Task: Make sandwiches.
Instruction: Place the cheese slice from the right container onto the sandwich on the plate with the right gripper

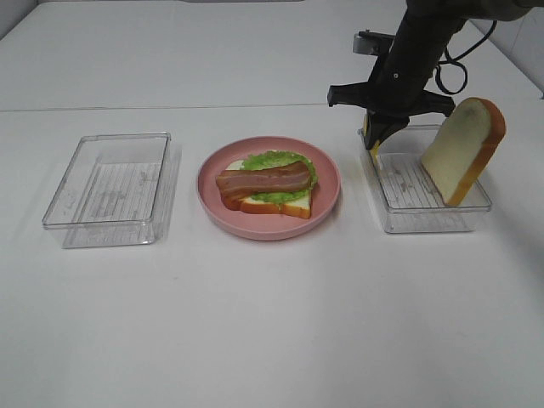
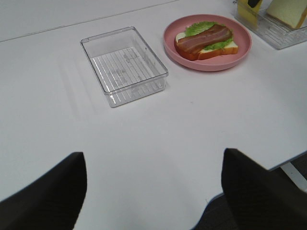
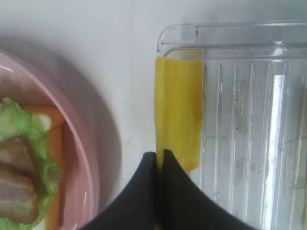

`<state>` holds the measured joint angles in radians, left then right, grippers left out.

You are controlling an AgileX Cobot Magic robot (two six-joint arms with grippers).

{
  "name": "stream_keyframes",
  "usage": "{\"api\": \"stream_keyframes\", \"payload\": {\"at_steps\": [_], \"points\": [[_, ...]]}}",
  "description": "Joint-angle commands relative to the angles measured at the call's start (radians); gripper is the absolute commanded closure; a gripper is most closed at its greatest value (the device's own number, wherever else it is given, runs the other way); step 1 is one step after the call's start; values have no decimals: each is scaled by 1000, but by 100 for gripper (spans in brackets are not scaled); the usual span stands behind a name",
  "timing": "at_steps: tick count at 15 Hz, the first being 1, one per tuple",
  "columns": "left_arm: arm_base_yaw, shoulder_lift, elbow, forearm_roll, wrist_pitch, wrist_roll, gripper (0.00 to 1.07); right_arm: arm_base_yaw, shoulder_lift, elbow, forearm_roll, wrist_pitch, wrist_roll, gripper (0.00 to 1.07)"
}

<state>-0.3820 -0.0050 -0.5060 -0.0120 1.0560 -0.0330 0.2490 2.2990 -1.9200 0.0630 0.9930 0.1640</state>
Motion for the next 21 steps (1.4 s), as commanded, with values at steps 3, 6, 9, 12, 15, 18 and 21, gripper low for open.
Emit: {"api": "stream_keyframes", "payload": {"at_steps": [3,6,9,12,15,18,21], "points": [[3,-8,5,-4,-10,1,32,2,-104,-5,6,28,-11,107],[3,-8,5,-4,-10,1,32,2,-161,-5,170,54,-97,107],[3,-8,5,-4,-10,1,32,14,-147,-1,457,73,-211,107],[3,-8,5,-4,-10,1,32,65,-102,-1,580,76,-266,107],[3,-8,5,-4,-10,1,32,156,-21,-1,700,40,-300,107],[3,-8,5,-4,-10,1,32,162,27,-1,699,-23,-285,107],[3,-8,5,-4,-10,1,32,150,37,-1,582,-39,-210,107]]}}
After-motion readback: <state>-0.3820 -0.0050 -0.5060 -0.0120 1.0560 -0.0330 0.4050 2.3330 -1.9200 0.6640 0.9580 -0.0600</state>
